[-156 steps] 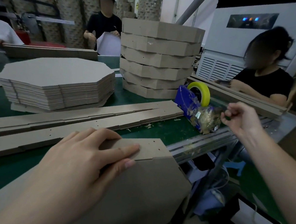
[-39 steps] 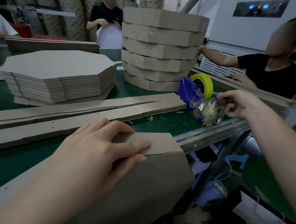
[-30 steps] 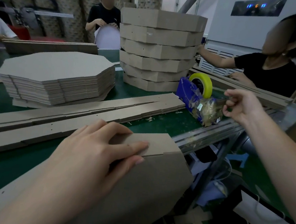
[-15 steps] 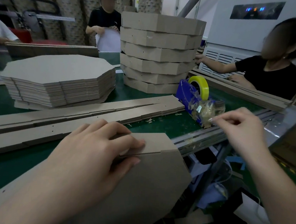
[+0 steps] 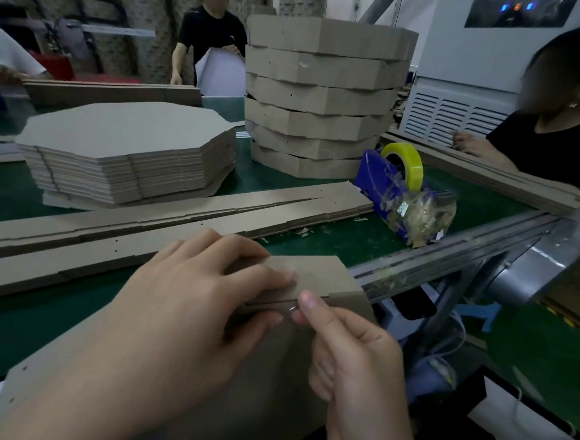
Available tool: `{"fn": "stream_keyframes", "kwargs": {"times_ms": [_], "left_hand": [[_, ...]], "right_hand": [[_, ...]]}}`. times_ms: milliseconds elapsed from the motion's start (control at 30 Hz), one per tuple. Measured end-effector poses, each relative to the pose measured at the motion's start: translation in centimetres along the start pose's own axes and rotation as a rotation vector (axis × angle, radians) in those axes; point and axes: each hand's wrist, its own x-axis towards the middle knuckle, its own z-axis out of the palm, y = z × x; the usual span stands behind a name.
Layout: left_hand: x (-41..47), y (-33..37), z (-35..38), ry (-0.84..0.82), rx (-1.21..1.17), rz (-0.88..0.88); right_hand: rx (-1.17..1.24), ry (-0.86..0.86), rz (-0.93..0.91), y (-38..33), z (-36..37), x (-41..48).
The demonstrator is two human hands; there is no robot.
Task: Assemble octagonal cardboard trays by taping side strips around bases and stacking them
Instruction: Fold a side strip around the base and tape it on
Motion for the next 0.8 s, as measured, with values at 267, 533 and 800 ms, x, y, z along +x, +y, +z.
{"fn": "stream_keyframes", "kwargs": {"times_ms": [267, 533, 800], "left_hand": [[-0.2, -0.3, -0.5, -0.038, -0.013, 0.044], [0.8, 1.3, -0.6, 0.030, -0.027, -0.114], [1.3, 1.7, -0.2, 0.039, 0.049, -0.109]], "right_hand": [[-0.093, -0.110, 0.057, 0.1, -0.9, 0.3], [-0.174, -0.330, 0.134, -0.4, -2.1, 1.0], [-0.628, -0.295, -0.038, -1.3, -3.3, 1.6]]}}
